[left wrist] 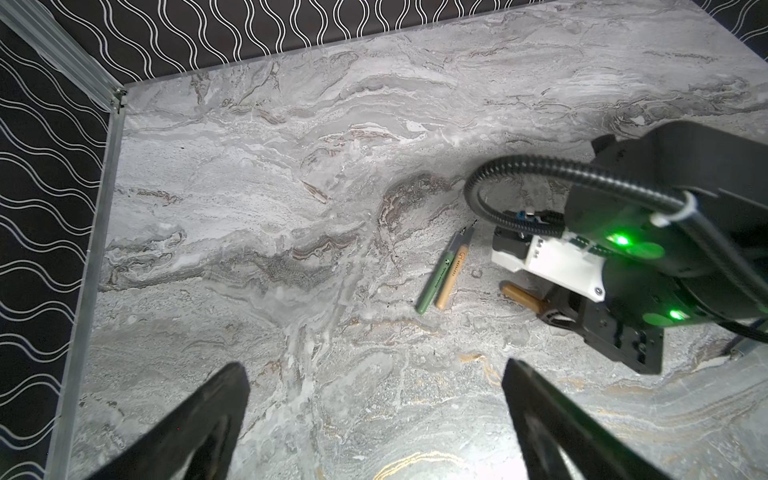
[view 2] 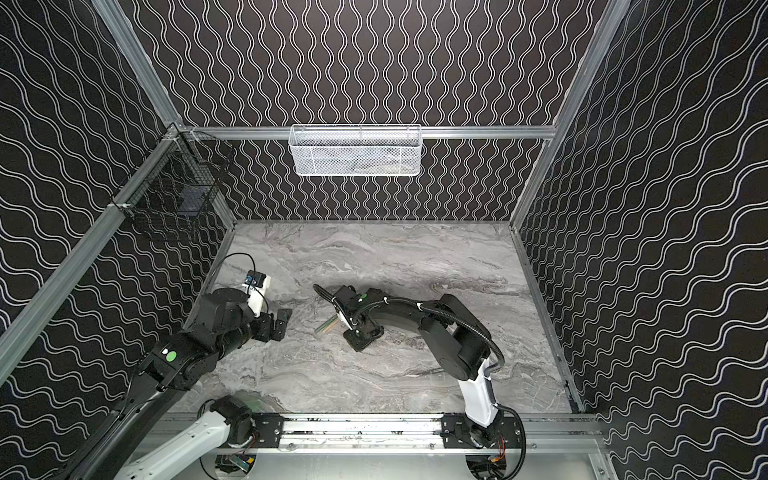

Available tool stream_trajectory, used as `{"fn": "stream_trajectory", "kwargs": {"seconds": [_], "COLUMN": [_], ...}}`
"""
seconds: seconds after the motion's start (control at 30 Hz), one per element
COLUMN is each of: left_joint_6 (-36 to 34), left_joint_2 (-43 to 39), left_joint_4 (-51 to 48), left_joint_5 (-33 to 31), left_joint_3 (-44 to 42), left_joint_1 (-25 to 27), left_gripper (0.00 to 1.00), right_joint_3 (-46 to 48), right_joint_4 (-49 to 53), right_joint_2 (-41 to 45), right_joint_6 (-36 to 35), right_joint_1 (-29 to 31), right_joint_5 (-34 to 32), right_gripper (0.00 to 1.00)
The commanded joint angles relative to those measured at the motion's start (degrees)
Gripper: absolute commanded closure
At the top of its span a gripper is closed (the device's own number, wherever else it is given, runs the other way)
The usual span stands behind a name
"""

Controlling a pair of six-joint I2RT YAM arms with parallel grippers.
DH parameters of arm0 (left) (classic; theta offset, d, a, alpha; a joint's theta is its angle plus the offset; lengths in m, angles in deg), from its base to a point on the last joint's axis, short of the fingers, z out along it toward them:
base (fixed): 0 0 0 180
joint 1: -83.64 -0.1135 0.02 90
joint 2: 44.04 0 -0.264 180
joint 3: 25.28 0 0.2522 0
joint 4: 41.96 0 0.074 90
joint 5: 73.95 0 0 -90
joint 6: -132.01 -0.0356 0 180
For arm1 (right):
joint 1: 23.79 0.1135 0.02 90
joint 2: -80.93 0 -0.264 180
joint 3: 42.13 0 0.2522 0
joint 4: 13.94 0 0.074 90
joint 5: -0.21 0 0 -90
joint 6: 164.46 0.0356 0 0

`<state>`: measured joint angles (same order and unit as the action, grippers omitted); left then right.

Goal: Insert the pens into the pen caps
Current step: 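Grasp a tan pen cap with the right gripper and lift it, then bring the tan cap toward the left gripper while the left gripper grasps it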

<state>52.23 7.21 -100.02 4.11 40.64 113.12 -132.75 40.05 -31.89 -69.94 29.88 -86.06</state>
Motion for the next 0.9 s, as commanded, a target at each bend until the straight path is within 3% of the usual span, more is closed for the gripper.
{"fn": "stream_trajectory", "kwargs": {"seconds": [0.0, 0.33, 0.6, 0.87], "left_joint_6": [1.09, 10.04, 19.9, 24.82], "left_joint_2": [0.24, -1.46, -2.7, -2.13], "left_joint_4": [1.11, 10.45, 32.06, 42.9], "left_joint_5": [3.66, 27.11, 47.14, 55.22], "left_joint_3": [0.36, -4.76, -14.08, -18.03], "left_joint_1": [-0.02, 0.05, 0.05, 0.03], "left_gripper": [0.01, 0.01, 0.05, 0.23], "right_joint_3": [2.4, 15.94, 22.95, 24.67], "right_joint_4": [-4.68, -18.15, -26.12, -30.44], "right_joint_2": [3.69, 24.42, 36.93, 42.91], "right_joint_6": [0.82, 3.46, 4.92, 7.12], "right_joint_1": [0.38, 0.9, 1.04, 1.1], "right_joint_5": [2.66, 10.47, 21.56, 26.1], "right_gripper": [0.81, 0.81, 0.81, 0.8]}}
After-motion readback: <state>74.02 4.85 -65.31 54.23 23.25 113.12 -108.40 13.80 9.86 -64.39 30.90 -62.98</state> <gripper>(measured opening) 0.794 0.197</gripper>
